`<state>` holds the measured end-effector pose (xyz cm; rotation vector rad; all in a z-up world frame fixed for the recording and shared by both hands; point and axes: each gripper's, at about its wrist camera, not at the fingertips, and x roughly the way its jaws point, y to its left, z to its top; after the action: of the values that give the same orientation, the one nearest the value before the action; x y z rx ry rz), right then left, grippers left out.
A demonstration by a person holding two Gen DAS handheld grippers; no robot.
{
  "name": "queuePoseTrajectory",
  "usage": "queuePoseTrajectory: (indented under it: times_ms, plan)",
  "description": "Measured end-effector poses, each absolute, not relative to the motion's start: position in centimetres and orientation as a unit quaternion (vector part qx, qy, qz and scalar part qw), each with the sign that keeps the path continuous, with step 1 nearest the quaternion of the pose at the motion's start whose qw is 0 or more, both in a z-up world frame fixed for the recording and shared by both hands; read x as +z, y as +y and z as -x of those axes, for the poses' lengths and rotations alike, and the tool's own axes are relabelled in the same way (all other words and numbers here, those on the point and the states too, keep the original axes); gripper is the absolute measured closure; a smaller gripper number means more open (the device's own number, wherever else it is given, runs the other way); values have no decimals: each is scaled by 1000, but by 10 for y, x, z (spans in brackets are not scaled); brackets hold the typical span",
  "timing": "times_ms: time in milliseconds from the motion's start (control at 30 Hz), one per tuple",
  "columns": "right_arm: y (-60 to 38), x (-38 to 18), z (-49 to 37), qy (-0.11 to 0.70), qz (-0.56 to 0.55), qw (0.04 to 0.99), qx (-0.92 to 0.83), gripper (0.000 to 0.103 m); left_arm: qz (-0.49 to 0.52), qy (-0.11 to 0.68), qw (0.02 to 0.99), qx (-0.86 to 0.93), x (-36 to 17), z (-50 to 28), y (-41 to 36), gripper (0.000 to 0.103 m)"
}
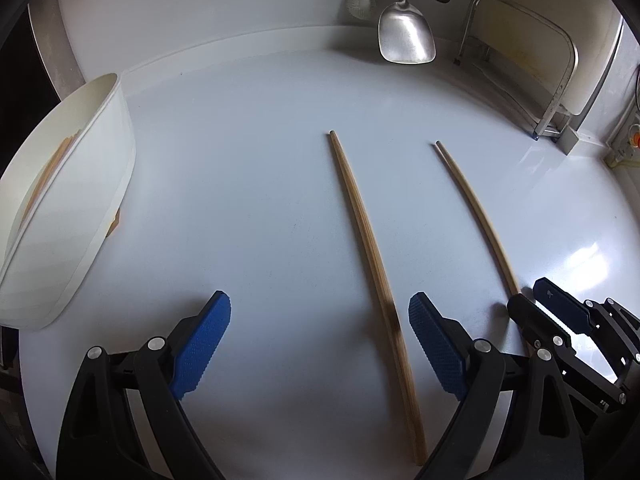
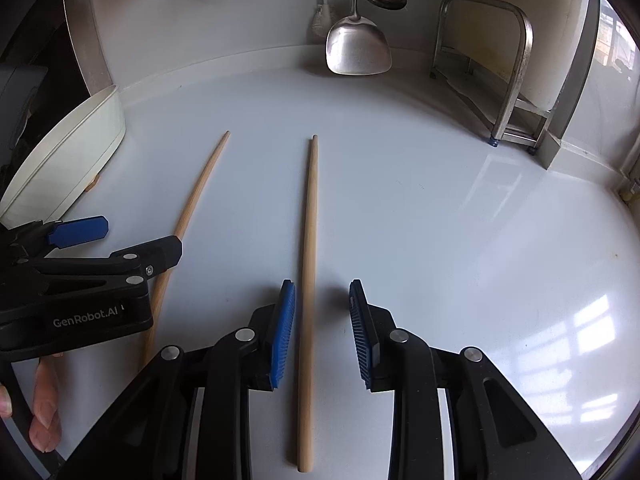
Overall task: Organize utensils
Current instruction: 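Grasp a chopstick with the right tool while the left tool grasps the other, then carry both chopsticks over the basin and lower them into the water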
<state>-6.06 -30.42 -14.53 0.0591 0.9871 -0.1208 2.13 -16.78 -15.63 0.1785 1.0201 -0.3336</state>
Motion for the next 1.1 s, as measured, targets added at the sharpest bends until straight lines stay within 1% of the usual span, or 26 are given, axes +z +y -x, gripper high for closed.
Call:
queuePoseTrajectory:
  times_ms: [67, 100, 133, 167, 267, 300, 333, 367, 400, 433, 467, 533, 567, 600, 867, 1100]
  plan:
    - [-302, -145, 59, 475, -20, 878, -57, 76, -89, 485, 856, -154, -157, -21, -168, 14]
    - [-301, -146, 59, 475, -16, 878, -57, 76, -93, 485, 857, -150, -158, -21, -169, 16]
    - [-300, -146, 59, 474, -15, 878, -56, 76, -95, 487, 856, -149, -159, -20, -169, 21]
    - [-300, -146, 59, 474, -13, 879, -55, 76, -90, 488, 855, -154, -160, -19, -168, 22]
    - [-299, -146, 58, 474, -10, 879, -53, 76, -88, 485, 856, -158, -158, -15, -167, 31]
    - [-299, -146, 58, 473, -9, 879, -52, 76, -89, 483, 856, -160, -157, -13, -168, 35]
    - [-299, -146, 58, 473, -7, 880, -51, 79, -90, 481, 857, -163, -157, -10, -169, 40]
    - [-298, -146, 58, 473, -6, 880, -49, 85, -91, 480, 857, -166, -156, -9, -169, 42]
    - [-297, -146, 57, 473, -3, 880, -47, 89, -91, 478, 857, -168, -155, -7, -170, 48]
    - [-296, -146, 57, 474, 1, 879, -45, 96, -91, 477, 858, -169, -155, -6, -170, 55]
    - [-294, -146, 56, 475, 5, 879, -44, 96, -91, 476, 858, -171, -154, -4, -170, 59]
    - [-293, -146, 56, 474, 5, 879, -41, 96, -91, 477, 856, -179, -153, -2, -171, 78]
    - [-293, -146, 56, 475, 2, 879, -39, 96, -92, 478, 854, -182, -152, -1, -172, 83]
    - [-294, -146, 56, 475, 0, 879, -39, 96, -93, 479, 853, -186, -152, 0, -172, 94]
    - [-303, -142, 57, 487, -42, 872, -26, 97, -61, 521, 828, -197, -151, -6, -164, 96]
    - [-304, -123, 61, 486, -66, 871, -11, 97, -57, 518, 831, -196, -120, 0, -157, 96]
